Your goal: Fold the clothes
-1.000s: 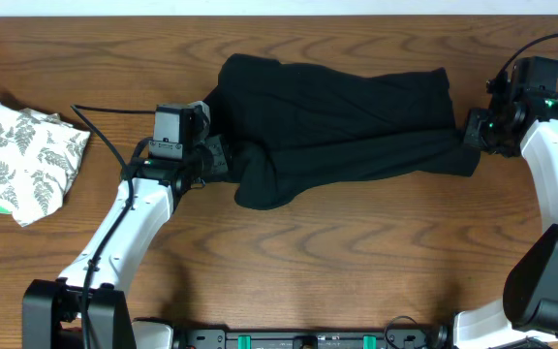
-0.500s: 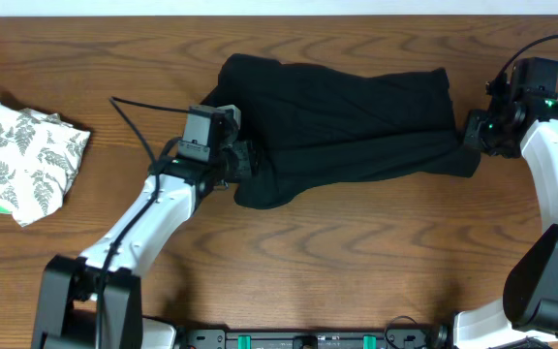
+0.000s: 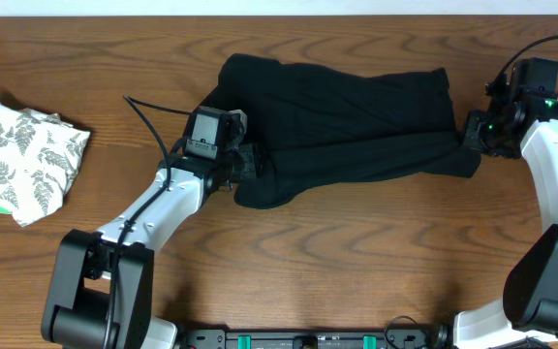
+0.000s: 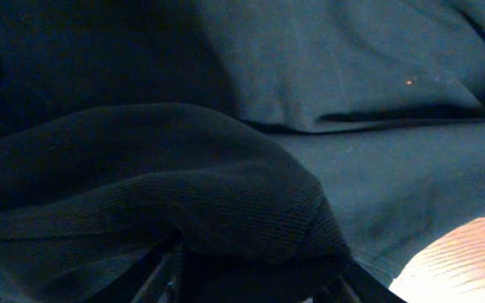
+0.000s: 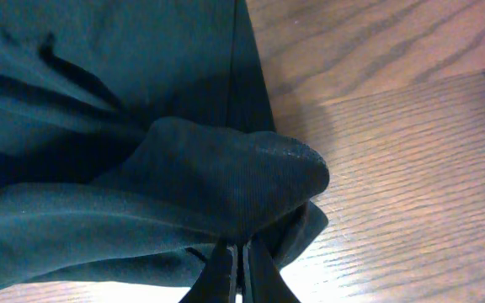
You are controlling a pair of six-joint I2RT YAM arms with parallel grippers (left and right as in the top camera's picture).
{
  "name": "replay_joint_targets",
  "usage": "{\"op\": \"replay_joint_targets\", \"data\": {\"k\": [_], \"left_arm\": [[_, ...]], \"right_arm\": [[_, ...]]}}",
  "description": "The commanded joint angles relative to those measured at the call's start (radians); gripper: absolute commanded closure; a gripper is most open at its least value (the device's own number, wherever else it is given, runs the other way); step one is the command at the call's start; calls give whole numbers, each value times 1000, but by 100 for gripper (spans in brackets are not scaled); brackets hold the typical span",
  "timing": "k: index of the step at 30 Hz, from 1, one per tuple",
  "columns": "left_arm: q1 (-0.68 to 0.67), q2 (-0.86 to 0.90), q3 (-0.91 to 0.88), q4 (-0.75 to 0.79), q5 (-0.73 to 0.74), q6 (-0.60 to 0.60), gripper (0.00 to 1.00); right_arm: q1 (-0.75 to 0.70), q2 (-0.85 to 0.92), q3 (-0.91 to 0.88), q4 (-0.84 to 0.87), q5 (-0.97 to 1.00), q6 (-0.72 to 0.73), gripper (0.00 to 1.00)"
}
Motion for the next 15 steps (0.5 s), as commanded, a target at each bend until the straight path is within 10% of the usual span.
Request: {"op": "replay_joint_targets", "data": {"k": [1,3,15], "left_arm": [[-5,3,20,16,16,-7,72],[-5,3,20,28,30,-11,94],[26,-97,77,101,-45,-10,94]], "right_arm": [[13,-8,-1,-1,11,12,99],[13,-8,-1,-1,11,12,99],[13,-8,-1,24,11,1,99]]}}
